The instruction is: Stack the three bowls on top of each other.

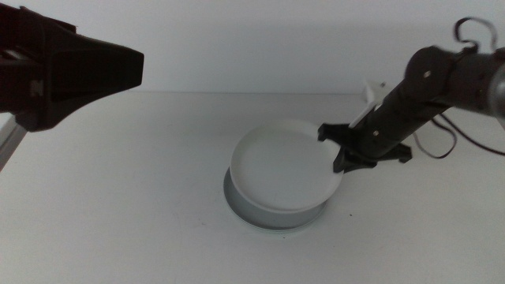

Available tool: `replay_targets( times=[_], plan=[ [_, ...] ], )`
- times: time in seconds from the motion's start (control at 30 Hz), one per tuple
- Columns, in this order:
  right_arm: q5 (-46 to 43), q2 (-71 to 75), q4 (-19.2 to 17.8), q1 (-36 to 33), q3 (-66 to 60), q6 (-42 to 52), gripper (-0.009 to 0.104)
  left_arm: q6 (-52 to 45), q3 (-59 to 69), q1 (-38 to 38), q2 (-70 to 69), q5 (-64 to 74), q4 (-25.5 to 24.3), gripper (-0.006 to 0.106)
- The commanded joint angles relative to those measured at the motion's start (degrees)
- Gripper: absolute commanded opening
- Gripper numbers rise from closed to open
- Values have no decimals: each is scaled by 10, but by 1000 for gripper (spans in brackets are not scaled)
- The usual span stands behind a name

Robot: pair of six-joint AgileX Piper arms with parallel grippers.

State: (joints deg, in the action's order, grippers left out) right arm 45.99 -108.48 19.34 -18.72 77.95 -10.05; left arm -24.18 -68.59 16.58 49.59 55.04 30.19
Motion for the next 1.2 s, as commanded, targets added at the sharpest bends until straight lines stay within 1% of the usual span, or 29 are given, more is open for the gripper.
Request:
replay_targets(
  times=[0.0, 0.23, 0.3, 0.33, 0.37, 0.4, 0.57, 0.63, 0.73, 0.8, 0.83, 0.87, 0.9, 0.97, 1.03, 1.13, 1.17],
  plan=[
    [-7, -18, 3, -7, 11, 7, -3, 0, 0, 0, -2, -5, 3, 94],
    [-9, -39, 5, -8, 10, 11, -2, 0, 0, 0, -2, -5, 3, 94],
    [-9, -39, 10, -9, 10, 21, 0, 0, 0, 0, -2, -5, 3, 94],
    [-9, -39, 14, -9, 10, 24, 4, 0, 0, 0, -2, -5, 3, 94],
    [-9, -39, 18, -9, 10, 24, 7, 0, 0, 0, -2, -5, 3, 94],
    [-9, -39, 19, -9, 10, 24, 14, 0, 0, 0, -2, -5, 3, 94],
    [0, -35, 28, -8, 12, 43, 53, 0, 0, 0, -2, -5, 3, 94],
    [5, -20, 26, -4, 16, 60, 66, 0, 0, 0, -2, -5, 3, 94],
    [3, 27, 25, 7, 26, 96, 79, 0, 0, 0, -2, -5, 3, 94],
    [4, 70, 25, 18, 26, 114, 85, 0, 0, 0, -2, -5, 3, 94],
    [12, 96, 22, 27, 26, 119, 85, 0, 0, 0, -2, -5, 3, 94],
    [23, 118, 17, 35, 26, 120, 85, 0, 0, 0, -2, -5, 3, 94],
    [39, 146, 3, 44, 26, 120, 85, 0, 0, 0, -2, -5, 3, 94],
    [68, 206, -35, 58, 24, 114, 85, 0, 0, 0, -2, -5, 3, 94],
    [86, 273, -90, 69, 8, 87, 85, 0, 0, 0, -2, -5, 3, 94],
    [87, 379, -159, 73, -38, 25, 85, 0, 0, 0, -2, -5, 3, 94],
    [82, 410, -175, 73, -59, 3, 85, 0, 0, 0, -2, -5, 3, 94]
  ],
)
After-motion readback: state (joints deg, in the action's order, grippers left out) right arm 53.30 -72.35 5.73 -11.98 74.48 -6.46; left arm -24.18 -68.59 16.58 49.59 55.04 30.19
